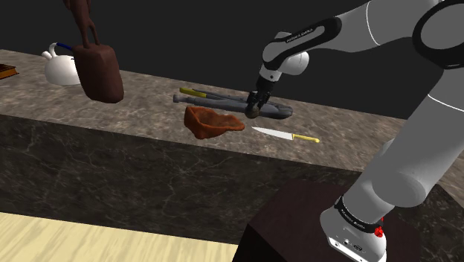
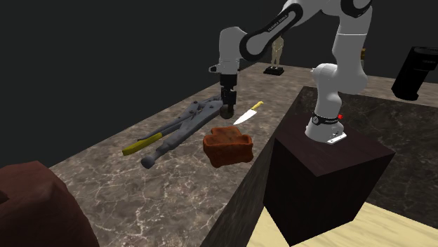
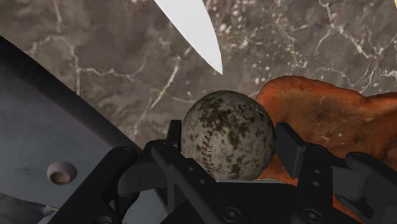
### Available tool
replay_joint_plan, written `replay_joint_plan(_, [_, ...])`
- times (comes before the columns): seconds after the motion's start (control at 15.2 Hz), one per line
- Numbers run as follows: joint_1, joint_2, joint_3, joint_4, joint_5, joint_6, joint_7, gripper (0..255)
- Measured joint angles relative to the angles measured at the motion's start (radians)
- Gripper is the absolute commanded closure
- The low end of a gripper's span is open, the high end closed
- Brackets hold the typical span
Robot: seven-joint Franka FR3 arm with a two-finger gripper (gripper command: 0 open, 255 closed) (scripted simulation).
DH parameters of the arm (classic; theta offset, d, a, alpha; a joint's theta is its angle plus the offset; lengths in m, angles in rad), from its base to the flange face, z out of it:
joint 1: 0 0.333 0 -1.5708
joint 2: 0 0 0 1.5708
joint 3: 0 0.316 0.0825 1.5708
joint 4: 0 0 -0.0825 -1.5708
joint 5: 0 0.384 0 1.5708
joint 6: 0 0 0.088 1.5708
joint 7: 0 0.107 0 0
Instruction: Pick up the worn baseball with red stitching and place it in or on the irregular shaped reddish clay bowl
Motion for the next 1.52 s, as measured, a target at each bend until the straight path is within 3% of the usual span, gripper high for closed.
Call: replay_joint_plan(1.52, [-0.005,-0.114,-0.004,0.186,-0.070,-0.288,0.085,255])
